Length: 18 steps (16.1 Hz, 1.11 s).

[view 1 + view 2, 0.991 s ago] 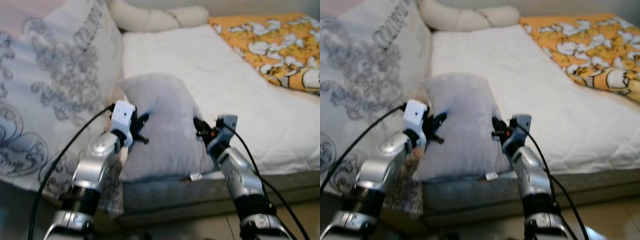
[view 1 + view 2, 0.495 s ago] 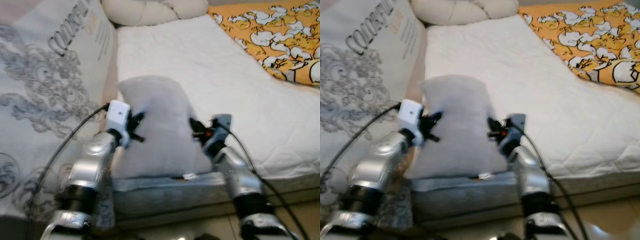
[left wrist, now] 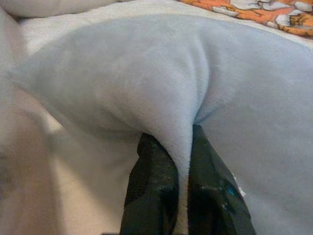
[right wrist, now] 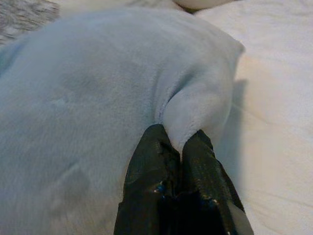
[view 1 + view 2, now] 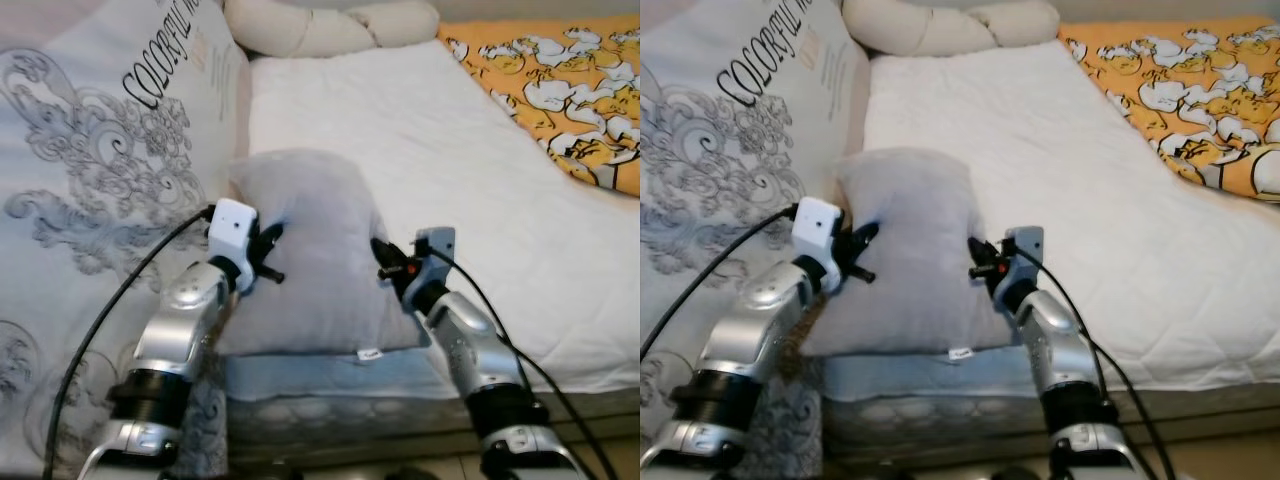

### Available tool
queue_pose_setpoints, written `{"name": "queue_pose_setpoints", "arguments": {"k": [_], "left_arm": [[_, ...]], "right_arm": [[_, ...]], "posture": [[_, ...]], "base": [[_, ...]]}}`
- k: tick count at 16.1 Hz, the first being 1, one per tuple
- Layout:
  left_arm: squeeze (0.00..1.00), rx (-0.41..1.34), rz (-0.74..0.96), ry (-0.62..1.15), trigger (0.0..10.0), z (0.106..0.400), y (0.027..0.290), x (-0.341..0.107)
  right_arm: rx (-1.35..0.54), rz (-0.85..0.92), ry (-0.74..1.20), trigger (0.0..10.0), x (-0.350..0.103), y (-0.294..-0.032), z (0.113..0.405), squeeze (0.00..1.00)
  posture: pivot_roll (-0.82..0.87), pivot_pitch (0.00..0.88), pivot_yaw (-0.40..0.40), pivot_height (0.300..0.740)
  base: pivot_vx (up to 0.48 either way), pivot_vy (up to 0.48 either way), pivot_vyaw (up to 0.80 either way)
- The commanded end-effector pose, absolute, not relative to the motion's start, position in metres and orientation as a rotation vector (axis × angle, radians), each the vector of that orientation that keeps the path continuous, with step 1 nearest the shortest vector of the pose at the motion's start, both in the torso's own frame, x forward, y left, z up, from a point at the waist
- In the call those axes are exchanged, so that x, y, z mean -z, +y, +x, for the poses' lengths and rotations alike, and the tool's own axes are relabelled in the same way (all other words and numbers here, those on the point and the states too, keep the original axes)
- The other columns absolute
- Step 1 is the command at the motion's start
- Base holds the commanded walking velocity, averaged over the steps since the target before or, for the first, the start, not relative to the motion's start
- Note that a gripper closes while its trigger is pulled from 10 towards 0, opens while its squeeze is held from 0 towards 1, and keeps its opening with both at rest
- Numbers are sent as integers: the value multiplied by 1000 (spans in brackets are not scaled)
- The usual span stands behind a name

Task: Clean up the room

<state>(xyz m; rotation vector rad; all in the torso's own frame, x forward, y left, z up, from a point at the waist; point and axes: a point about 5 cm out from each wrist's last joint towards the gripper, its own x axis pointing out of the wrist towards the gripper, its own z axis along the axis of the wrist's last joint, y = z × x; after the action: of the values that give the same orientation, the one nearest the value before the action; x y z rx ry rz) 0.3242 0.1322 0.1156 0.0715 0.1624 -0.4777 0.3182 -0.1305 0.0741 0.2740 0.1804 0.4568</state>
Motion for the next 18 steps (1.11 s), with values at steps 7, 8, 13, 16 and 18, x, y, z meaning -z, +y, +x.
{"name": "queue_pose_setpoints", "arguments": {"k": [7,8,13,16,18], "left_arm": [[0,481,144,104,10000,331,134,-128],[0,481,157,105,10000,332,134,-128],[0,479,260,110,10000,349,134,-129],[0,470,287,100,10000,360,133,-133],[0,484,333,92,10000,365,130,-132]], "right_arm": [[-418,283,149,10000,-78,-134,323,878],[-386,274,145,10000,-78,-138,324,1000],[-318,244,152,10000,-73,-151,322,1000],[-301,238,140,10000,-71,-155,319,1000],[-321,243,114,10000,-74,-156,316,1000]], "posture": [[61,0,52,740],[59,0,54,740],[42,0,70,740],[26,0,87,740],[14,0,90,740]], "base": [[0,0,0],[0,0,0],[0,0,0],[0,0,0],[0,0,0]]}}
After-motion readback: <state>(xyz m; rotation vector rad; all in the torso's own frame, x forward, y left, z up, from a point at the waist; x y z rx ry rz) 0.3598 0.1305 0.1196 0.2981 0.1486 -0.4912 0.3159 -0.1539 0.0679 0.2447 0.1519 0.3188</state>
